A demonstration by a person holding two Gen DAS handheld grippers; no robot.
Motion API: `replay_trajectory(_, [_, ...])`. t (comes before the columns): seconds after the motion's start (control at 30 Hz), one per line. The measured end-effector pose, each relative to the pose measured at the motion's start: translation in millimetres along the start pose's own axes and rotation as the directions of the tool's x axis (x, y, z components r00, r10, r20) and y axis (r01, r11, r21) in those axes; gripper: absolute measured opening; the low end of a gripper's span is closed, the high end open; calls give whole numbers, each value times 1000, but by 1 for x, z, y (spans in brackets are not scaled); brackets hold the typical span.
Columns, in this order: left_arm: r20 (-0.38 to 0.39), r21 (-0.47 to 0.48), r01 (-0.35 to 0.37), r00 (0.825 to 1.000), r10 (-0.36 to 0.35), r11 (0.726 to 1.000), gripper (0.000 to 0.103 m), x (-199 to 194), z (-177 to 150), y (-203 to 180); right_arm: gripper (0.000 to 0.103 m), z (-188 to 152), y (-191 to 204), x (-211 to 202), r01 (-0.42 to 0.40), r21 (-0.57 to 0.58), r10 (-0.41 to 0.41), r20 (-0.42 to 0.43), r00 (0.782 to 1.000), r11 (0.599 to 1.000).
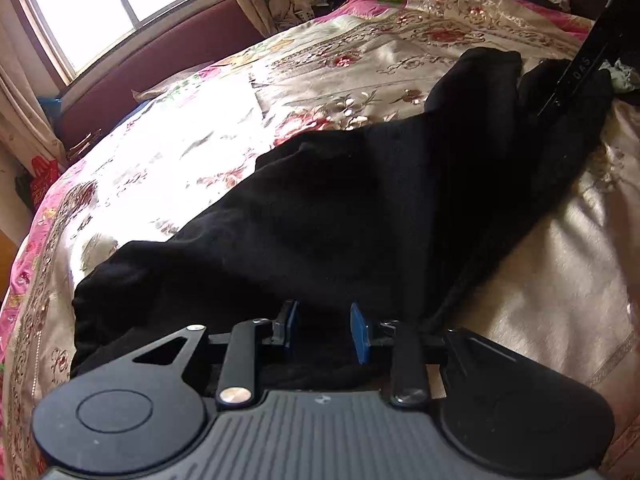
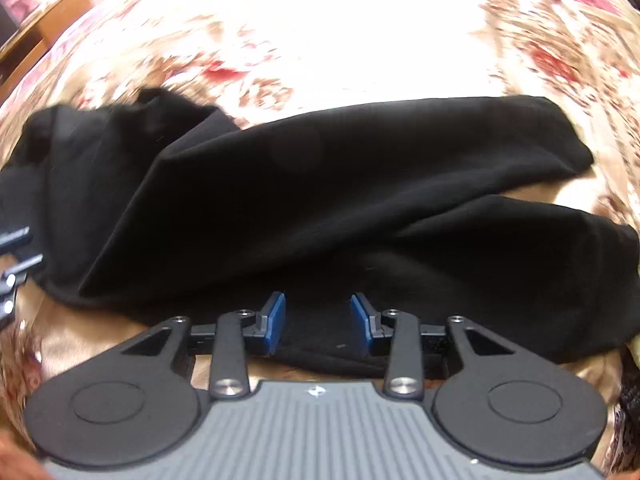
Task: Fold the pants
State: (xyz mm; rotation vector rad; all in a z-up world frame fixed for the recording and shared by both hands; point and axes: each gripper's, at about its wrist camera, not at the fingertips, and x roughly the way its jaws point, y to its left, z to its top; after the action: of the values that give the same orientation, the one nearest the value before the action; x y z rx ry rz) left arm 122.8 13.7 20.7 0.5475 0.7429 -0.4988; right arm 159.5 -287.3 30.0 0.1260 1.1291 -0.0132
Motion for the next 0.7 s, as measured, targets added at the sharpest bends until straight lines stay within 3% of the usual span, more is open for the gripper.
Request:
replay_trajectory(0.2, [124, 29, 116, 985, -119, 993, 45, 20, 54, -54, 40, 41, -89, 16, 39, 226, -65, 110, 992, 973])
replay_trajectory(0.37, [160, 76, 181, 968, -191, 981, 46, 49, 87, -98, 41, 57, -140, 40, 22, 443, -80, 113, 990, 896])
replay_trajectory(0.47, [172, 94, 178, 966, -192, 979, 46, 60, 99, -114, 42, 61, -155, 33, -11, 471, -83, 178, 981, 882])
replay_trajectory(0.6, [139, 81, 191, 970, -201, 978, 46, 85, 110, -125, 45, 67, -176, 62, 22, 518, -94, 113, 989, 855])
replay_trajectory(0.7, [121, 83, 195, 971, -204, 977, 46, 99, 107, -130, 46, 69, -185, 78, -14, 549, -72, 134, 988, 835])
